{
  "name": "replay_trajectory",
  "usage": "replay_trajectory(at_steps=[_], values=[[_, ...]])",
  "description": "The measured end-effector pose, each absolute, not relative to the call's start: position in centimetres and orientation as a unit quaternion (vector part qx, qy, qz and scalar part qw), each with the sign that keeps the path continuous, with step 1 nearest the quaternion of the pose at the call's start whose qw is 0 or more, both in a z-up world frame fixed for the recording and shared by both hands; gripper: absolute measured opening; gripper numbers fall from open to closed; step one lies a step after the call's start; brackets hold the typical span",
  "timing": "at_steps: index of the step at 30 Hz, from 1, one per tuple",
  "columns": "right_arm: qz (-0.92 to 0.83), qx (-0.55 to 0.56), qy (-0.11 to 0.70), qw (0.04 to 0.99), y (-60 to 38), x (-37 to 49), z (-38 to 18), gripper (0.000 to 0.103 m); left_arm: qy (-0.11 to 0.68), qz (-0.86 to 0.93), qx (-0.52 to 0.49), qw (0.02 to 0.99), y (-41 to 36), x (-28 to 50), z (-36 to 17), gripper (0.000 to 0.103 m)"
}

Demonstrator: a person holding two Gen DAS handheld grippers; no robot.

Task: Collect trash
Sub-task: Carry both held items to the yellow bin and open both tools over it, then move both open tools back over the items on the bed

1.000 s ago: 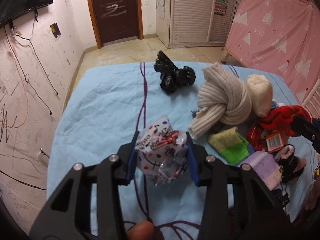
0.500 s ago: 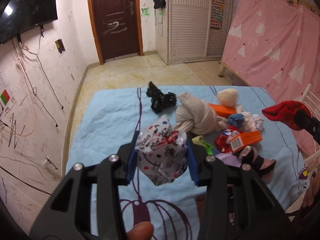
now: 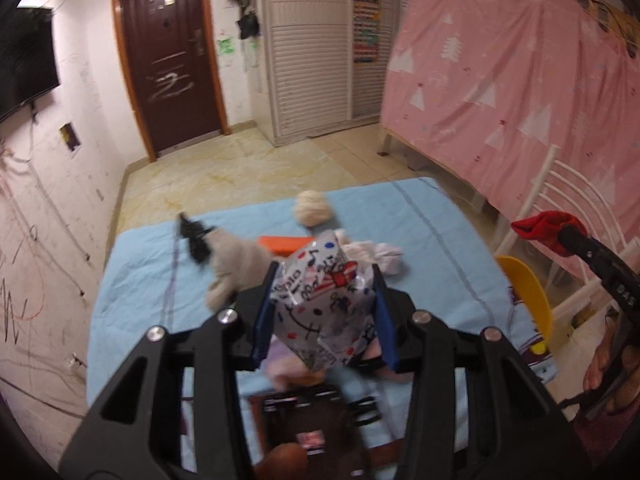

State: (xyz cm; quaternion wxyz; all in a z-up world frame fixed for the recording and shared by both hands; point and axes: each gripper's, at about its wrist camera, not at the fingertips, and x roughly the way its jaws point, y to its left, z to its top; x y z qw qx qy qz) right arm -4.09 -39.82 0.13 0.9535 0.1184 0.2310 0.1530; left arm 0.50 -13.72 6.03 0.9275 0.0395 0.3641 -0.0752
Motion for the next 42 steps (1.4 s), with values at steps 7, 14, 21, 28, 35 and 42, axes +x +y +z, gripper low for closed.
replay_trajectory(at_steps=[7, 14, 21, 28, 35, 42], values=[[0.074, 0.139, 0.265, 0.951, -47.3, -3.7, -4.1, 0.014, 0.386, -0.154, 0.071, 0.907, -24.3, 2.1, 5.2, 0.041], [0.064, 0.173, 0.3, 0.936, -50.5, -2.6, -7.9, 0.014, 0.433, -0.214, 0.078, 0.872, -32.0, 4.3, 2.7, 0.041], [0.074, 0.174, 0.339, 0.921, -50.8, -1.0, -10.4, 0.022, 0.466, -0.233, 0.064, 0.851, -36.6, 5.9, 0.7, 0.049], [0.065, 0.183, 0.336, 0.922, -51.9, -1.2, -10.8, 0.049, 0.477, -0.246, 0.034, 0.843, -39.0, 6.4, 0.1, 0.077], [0.064, 0.193, 0.327, 0.923, -52.3, -1.4, -10.5, 0.056, 0.464, -0.24, 0.033, 0.852, -38.7, 5.4, 1.1, 0.08], [0.079, 0.178, 0.321, 0.927, -50.4, -1.6, -9.3, 0.056, 0.452, -0.235, 0.024, 0.86, -36.8, 5.0, 2.9, 0.08]])
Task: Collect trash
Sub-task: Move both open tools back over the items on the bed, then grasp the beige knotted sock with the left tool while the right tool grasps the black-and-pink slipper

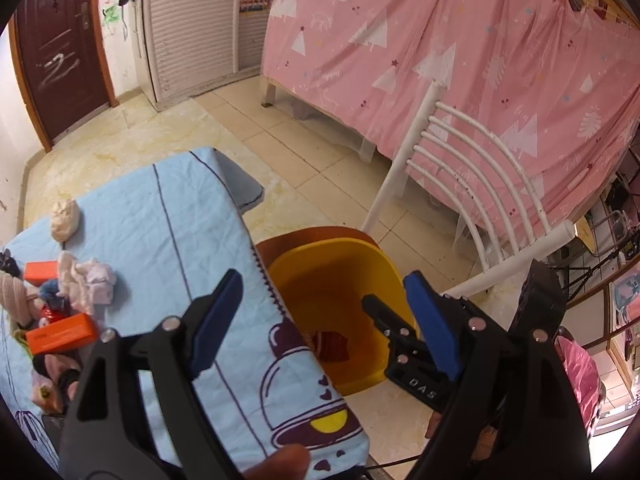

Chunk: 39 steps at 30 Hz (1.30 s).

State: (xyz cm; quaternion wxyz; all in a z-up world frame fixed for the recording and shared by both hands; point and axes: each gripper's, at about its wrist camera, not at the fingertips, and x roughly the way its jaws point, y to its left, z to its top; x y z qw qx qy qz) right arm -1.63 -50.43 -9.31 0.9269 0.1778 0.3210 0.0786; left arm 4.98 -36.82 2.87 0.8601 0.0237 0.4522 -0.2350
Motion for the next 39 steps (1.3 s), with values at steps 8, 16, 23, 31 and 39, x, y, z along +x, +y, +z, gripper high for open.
replay_trajectory(at_steps=[8, 16, 23, 31, 39], values=[[0.096, 0.16, 0.312, 0.932, -46.9, -1.6, -7.2, 0.056, 0.434, -0.219, 0.004, 0.874, -32.5, 4.9, 4.6, 0.08], [0.134, 0.139, 0.308, 0.932, -41.1, -0.3, -5.4, 0.056, 0.418, -0.18, -0.023, 0.89, -25.9, 4.9, 6.2, 0.08], [0.167, 0.124, 0.306, 0.929, -35.8, 0.9, -4.1, 0.057, 0.409, -0.149, -0.04, 0.899, -20.2, 5.2, 6.9, 0.08], [0.205, 0.092, 0.326, 0.918, -29.6, 1.7, -4.0, 0.057, 0.41, -0.073, -0.039, 0.908, -12.5, 6.3, 6.4, 0.081], [0.243, 0.068, 0.35, 0.902, -24.7, 1.7, -4.7, 0.057, 0.434, -0.016, -0.052, 0.899, -6.6, 8.4, 4.2, 0.081]])
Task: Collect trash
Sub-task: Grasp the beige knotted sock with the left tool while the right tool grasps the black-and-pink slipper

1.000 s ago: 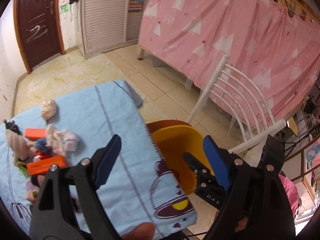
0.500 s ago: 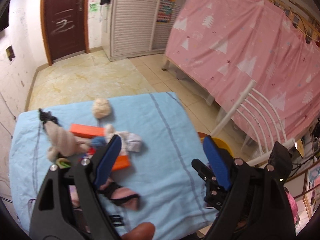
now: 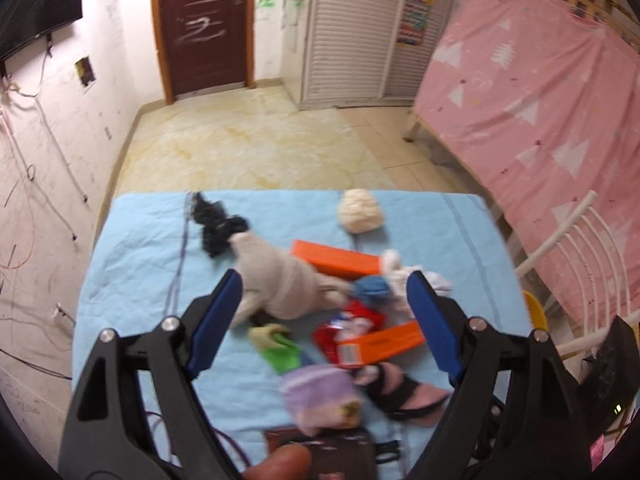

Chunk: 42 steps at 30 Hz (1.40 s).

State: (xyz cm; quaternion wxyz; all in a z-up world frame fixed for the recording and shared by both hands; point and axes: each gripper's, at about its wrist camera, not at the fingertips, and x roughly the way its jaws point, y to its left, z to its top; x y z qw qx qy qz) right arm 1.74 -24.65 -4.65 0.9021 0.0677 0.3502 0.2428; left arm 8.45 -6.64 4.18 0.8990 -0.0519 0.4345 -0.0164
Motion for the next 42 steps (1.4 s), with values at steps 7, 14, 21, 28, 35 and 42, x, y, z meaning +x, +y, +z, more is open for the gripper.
replay_trajectory(at_steps=[7, 14, 21, 28, 35, 42], values=[[0.258, 0.039, 0.381, 0.887, -21.4, 1.6, -6.0, 0.06, 0.478, 0.01, -0.053, 0.877, -3.6, 11.3, 0.9, 0.081], [0.257, 0.018, 0.403, 0.878, -20.2, 1.7, -7.0, 0.065, 0.506, 0.007, -0.057, 0.861, -3.0, 13.7, -2.0, 0.081], [0.253, -0.011, 0.412, 0.875, -19.3, 1.7, -7.7, 0.065, 0.518, -0.02, -0.076, 0.852, -3.3, 14.8, -3.4, 0.081], [0.258, -0.006, 0.411, 0.874, -19.5, 2.0, -7.8, 0.058, 0.528, -0.022, -0.076, 0.845, -3.9, 15.4, -4.8, 0.075], [0.275, -0.013, 0.404, 0.872, -19.1, 1.4, -7.8, 0.035, 0.52, -0.021, -0.069, 0.851, -4.4, 14.7, -4.6, 0.066], [0.306, 0.018, 0.393, 0.867, -20.2, 0.5, -6.9, 0.031, 0.502, -0.019, -0.079, 0.861, -3.8, 12.7, -2.8, 0.064]])
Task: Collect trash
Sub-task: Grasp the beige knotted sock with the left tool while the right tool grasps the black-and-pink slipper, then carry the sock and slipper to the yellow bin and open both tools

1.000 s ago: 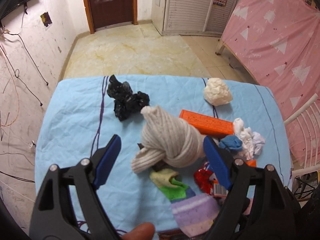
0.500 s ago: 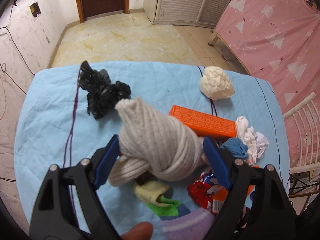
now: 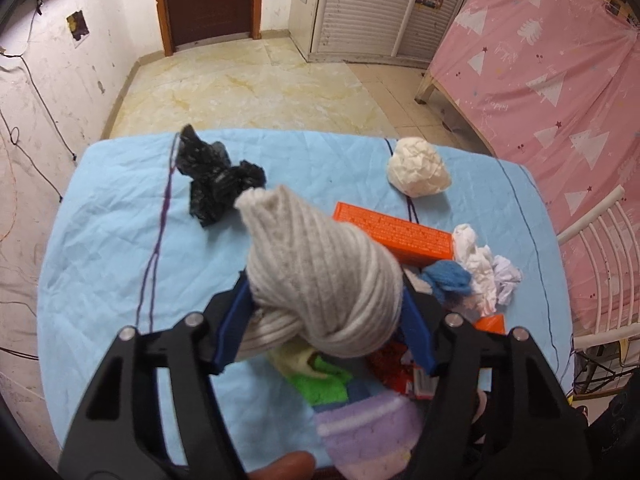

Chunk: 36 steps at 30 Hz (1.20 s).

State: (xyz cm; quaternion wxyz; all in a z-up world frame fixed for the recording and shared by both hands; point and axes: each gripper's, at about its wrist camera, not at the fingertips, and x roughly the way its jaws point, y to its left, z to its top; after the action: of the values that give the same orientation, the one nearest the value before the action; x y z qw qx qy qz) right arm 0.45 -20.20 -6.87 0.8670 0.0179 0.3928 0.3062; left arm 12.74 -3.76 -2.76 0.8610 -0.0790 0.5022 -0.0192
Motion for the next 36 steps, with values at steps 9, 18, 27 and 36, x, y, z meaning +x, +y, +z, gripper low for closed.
replay_trajectory(at_steps=[9, 18, 27, 36], values=[[0.324, 0.033, 0.334, 0.885, -22.1, -2.0, -2.7, 0.031, 0.455, -0.01, -0.069, 0.888, -4.4, 9.6, 2.2, 0.065], [0.284, 0.081, 0.305, 0.905, -27.7, -3.0, -1.4, 0.031, 0.414, -0.031, -0.03, 0.909, -8.9, 6.7, 6.6, 0.065], [0.219, 0.13, 0.263, 0.931, -36.4, -4.5, -0.2, 0.031, 0.406, -0.072, 0.01, 0.911, -15.5, 5.3, 8.1, 0.065], [0.17, 0.18, 0.259, 0.934, -44.9, -4.4, -2.0, 0.031, 0.408, -0.114, 0.061, 0.904, -24.1, 5.1, 8.0, 0.065]])
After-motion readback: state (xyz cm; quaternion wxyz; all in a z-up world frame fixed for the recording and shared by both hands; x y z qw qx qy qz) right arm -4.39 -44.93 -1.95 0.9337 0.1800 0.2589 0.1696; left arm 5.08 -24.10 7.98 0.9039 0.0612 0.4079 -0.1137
